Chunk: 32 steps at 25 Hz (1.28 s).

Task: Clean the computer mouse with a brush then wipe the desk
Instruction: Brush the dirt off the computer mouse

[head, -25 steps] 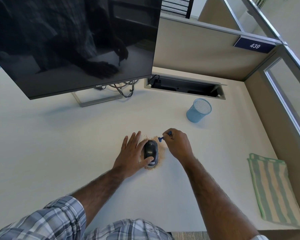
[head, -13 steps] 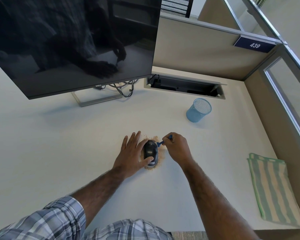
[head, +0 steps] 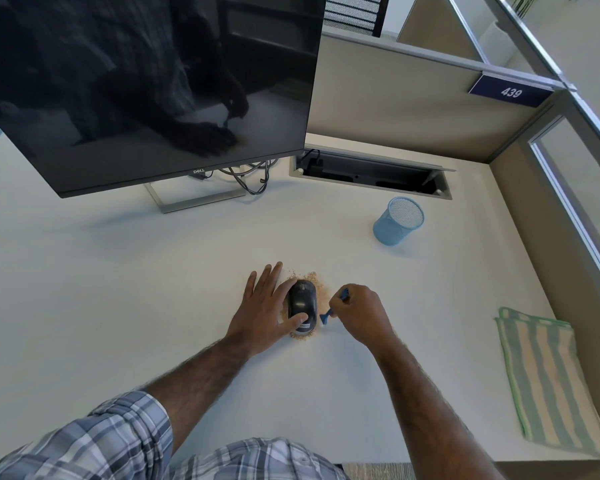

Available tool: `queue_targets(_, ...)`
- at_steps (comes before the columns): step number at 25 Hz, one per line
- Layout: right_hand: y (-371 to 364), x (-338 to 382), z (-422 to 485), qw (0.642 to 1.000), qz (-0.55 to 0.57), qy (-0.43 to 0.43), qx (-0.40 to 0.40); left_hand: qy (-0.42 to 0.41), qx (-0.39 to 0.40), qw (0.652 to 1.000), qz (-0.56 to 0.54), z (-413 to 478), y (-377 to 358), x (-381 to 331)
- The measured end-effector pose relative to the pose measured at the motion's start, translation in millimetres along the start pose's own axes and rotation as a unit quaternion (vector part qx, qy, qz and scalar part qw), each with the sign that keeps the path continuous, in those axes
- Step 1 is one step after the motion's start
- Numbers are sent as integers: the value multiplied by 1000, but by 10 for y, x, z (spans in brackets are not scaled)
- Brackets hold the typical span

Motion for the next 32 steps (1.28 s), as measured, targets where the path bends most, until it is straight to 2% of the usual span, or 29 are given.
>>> queue_targets(3,104,227,-61,997,18,63,-46,-1,-3,1000,-7,-7,17,11)
queue_targets(10,-159,250,-367,990,-59,125,11,4,-10,1000,-12,-7,14,17)
queue_targets(13,-319,276,-558,972,-123,196,30,5,-8,1000,-8,-6,20,16)
queue_targets(16,-342,387,-771,939,-154,308,-12,5,-9,1000,-7,-9,35,10)
queue_targets(18,-426,392,-887,916,-194,350,-14,4,-8,1000,-11,-12,43,5)
queue_targets(26,-364,355,-916,915,-202,348,-30,1,-1,1000,-7,-17,44,-14)
queue_targets(32,-59,352,-801,940,-117,305,-99,-13,-10,999,-37,-15,36,0)
Point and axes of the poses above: each hand's wrist, its own z-axis towards the middle knuckle, its own y-axis out of the back of the hand, x = y × z, the point moved 10 cm from there along z, towards the middle knuckle, and after that the axes turned 13 degrees about z, right-handed, at the moved point
